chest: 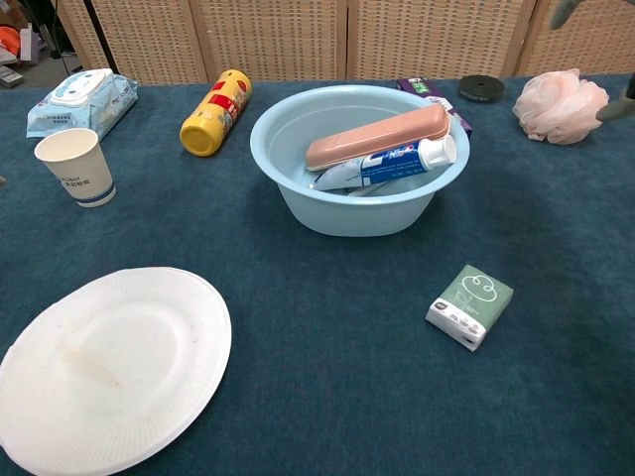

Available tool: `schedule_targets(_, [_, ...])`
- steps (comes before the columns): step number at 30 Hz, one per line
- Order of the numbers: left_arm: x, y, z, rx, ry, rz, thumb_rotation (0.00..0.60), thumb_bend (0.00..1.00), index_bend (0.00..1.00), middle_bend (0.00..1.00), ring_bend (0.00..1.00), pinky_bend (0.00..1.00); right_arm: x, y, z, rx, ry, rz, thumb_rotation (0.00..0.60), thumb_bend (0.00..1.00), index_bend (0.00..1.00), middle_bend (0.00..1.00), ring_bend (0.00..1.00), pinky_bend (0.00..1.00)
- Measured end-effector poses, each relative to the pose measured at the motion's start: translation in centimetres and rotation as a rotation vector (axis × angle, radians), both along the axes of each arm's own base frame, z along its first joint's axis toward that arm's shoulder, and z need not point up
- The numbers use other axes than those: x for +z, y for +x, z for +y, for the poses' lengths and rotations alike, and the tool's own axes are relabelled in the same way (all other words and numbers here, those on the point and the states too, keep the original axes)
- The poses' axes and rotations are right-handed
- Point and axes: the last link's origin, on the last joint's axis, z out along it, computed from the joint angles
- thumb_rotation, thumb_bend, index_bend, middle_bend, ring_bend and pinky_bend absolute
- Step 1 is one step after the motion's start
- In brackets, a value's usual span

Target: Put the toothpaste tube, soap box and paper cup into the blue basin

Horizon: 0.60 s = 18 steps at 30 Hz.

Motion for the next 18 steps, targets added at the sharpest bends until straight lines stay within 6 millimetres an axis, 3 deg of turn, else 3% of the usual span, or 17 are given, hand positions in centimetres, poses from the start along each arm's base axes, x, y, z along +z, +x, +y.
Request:
schedule_targets(9, [-0.5, 0.3, -0.2, -0.013, 0.000, 0.015, 0.600, 0.30, 0.05, 0.00, 0.00, 0.05, 1.9, -5.1, 5.3, -0.043, -0.014, -0.098, 0.600, 0.16, 0.19, 0.00, 0.00, 0.24])
schedule_targets(18, [-0.9, 0.7, -0.3, -0.034, 0.015, 0.010, 0.600, 0.30, 0.05, 0.00, 0.00, 0.05, 1.5, -9.7, 10.2, -0.081, 0.001, -0.197, 0.600, 0.16, 0.18, 0.00, 0.00, 0.22])
